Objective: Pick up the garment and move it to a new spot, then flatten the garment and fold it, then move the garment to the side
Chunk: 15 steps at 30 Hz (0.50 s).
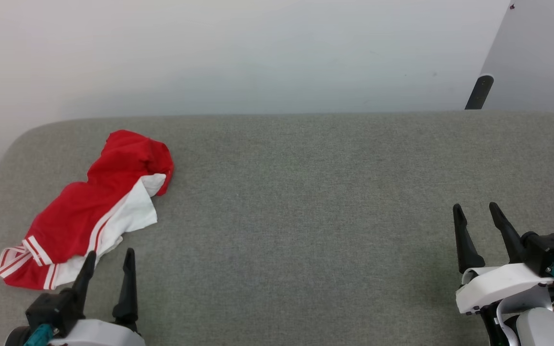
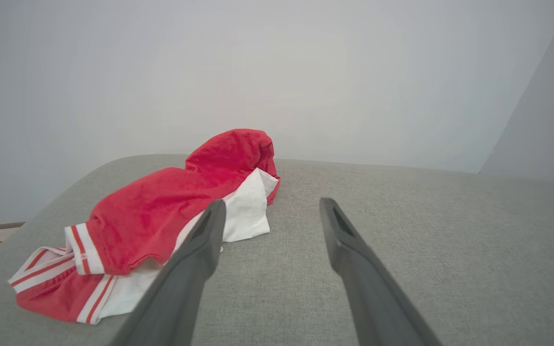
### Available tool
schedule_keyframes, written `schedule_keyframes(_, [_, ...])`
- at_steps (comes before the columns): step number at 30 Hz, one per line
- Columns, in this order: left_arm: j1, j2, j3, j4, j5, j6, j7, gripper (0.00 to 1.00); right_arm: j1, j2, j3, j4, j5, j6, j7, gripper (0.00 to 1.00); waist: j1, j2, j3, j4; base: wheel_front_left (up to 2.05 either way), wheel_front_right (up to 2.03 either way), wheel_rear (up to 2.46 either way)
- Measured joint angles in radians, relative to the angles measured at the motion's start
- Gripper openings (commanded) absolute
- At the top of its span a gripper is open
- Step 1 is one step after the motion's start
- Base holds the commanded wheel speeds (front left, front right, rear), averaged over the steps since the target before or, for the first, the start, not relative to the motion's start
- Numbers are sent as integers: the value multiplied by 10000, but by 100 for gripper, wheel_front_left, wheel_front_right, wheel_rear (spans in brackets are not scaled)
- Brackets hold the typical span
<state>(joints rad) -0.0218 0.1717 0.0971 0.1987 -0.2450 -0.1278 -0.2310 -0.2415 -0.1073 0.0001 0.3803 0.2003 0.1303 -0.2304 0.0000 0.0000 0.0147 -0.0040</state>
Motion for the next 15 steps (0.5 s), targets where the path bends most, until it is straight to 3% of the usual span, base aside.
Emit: schedule_keyframes(15, [23,192,-50,40,654,-13,-278,100,30,81,-232,-73,-631,0,-270,100,0,0,56,26,0,0,0])
